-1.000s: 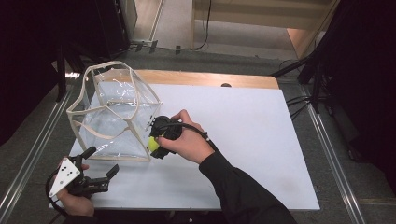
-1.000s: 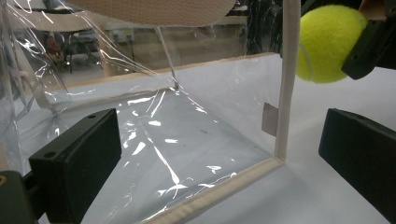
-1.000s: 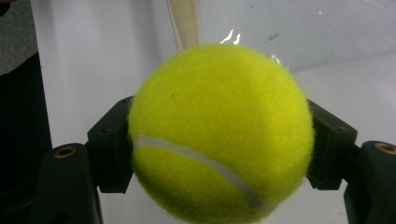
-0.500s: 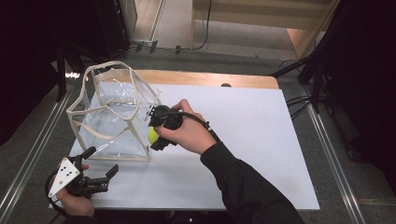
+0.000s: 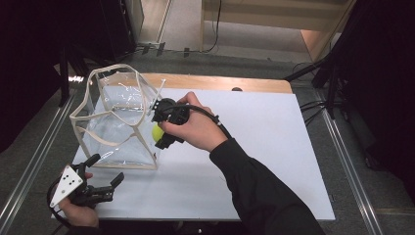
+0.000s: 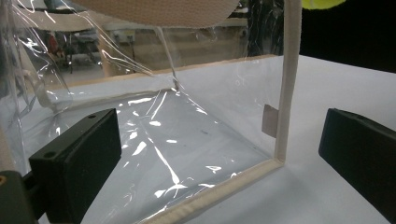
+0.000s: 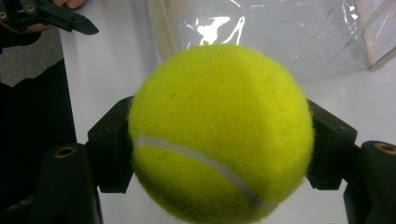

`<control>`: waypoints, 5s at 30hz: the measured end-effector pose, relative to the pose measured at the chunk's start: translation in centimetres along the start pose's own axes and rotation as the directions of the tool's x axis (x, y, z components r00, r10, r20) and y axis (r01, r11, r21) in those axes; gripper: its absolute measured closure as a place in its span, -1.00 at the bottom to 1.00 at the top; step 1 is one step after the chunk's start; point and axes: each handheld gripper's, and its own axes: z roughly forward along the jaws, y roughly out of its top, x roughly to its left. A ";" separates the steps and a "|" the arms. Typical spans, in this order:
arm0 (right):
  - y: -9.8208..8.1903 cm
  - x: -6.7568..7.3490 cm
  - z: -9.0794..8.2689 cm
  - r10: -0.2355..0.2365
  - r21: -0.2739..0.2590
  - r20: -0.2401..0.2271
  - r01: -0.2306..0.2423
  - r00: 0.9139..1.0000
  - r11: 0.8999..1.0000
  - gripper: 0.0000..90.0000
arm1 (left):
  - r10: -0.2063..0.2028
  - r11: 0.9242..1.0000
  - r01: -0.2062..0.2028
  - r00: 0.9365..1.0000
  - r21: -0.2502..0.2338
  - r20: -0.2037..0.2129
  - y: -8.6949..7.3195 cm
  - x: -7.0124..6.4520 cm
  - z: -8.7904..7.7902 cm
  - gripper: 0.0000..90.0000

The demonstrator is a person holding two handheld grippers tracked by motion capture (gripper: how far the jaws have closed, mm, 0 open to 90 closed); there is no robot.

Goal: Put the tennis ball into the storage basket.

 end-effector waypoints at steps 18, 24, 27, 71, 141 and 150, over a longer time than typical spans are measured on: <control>1.8 -0.3 -1.5 -0.001 -0.008 -0.015 0.000 1.000 1.000 -0.47 | 0.003 1.000 -0.003 1.000 -0.004 0.000 0.0 0.0 0.1 -1.00; 2.4 -0.4 -2.2 -0.010 -0.008 -0.013 0.010 1.000 1.000 -0.47 | 0.003 1.000 -0.003 1.000 -0.005 0.001 0.0 -0.1 0.1 -1.00; 2.6 -0.5 -2.5 -0.010 -0.012 -0.009 0.009 1.000 1.000 -0.47 | 0.004 1.000 -0.004 1.000 -0.005 0.002 0.0 -0.1 0.1 -1.00; 7.7 -0.6 -4.4 -0.038 -0.014 0.013 0.038 0.999 0.999 -0.47 | 0.004 1.000 -0.004 1.000 -0.003 0.004 0.0 -0.1 0.1 -1.00; 7.1 -1.8 -4.3 -0.022 -0.033 0.056 0.024 0.998 0.999 -0.98 | 0.004 1.000 -0.004 1.000 -0.002 0.010 0.0 0.0 0.2 -1.00; 4.7 -1.7 -4.4 0.004 -0.060 0.083 0.001 0.997 0.998 -1.00 | 0.007 1.000 -0.006 1.000 -0.002 0.010 0.0 0.0 0.2 -1.00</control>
